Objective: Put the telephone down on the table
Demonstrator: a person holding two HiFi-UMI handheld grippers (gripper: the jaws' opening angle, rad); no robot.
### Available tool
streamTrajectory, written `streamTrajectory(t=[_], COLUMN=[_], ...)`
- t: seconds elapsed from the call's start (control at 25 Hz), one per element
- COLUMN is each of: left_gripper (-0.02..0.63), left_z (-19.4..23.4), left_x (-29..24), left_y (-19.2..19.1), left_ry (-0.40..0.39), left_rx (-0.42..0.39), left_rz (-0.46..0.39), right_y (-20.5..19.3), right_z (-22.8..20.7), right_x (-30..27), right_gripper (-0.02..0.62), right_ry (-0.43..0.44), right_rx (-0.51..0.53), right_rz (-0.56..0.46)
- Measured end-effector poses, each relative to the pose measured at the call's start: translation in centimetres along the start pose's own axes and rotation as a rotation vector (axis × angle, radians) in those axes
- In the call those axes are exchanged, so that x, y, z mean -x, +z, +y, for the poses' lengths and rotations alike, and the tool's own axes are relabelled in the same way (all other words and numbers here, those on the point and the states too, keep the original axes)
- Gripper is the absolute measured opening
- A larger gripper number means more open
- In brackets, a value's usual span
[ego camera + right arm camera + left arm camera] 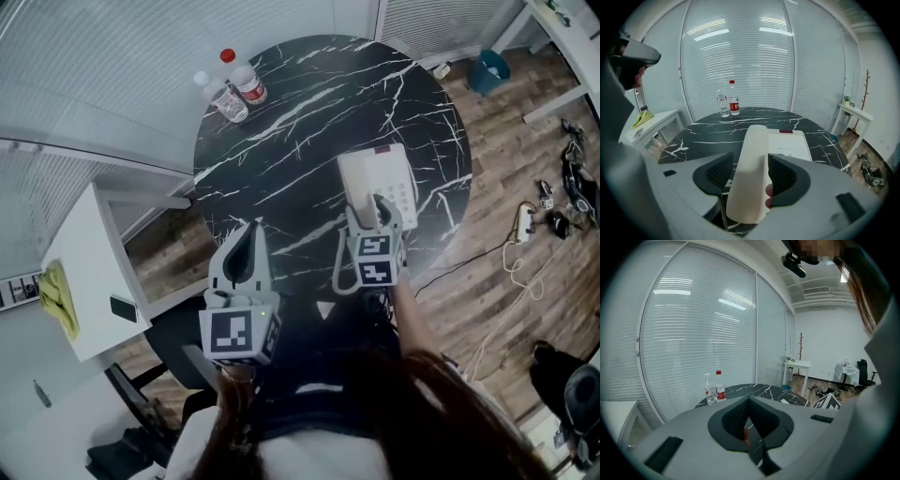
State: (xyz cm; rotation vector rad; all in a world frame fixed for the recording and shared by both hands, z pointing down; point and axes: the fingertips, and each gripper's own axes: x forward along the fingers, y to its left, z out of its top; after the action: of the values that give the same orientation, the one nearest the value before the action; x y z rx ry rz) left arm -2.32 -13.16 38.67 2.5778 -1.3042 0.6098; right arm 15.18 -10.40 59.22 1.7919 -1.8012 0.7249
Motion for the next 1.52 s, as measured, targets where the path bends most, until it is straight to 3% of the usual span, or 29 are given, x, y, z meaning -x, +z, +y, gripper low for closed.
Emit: streamTrajectory(t=[1.04, 1.52], left_gripper=[0.000, 0.000], left_z=[0.7, 1.7], left_x=[-1.1, -1.5], left_y=[-0.5, -0.4], left_ry=[-0.027, -0.004], left_rx=[-0.006, -0.016], left_rz=[0.035, 0.053], right_y=[-0.9, -1.1], right_z=[-0.2, -0.3], right_x=[-2.2, -3.0], right_gripper=[0.242, 0.235], right_ry=[-0.027, -0.047], right_rx=[-0.038, -0.039], right_rz=[0.050, 0.072])
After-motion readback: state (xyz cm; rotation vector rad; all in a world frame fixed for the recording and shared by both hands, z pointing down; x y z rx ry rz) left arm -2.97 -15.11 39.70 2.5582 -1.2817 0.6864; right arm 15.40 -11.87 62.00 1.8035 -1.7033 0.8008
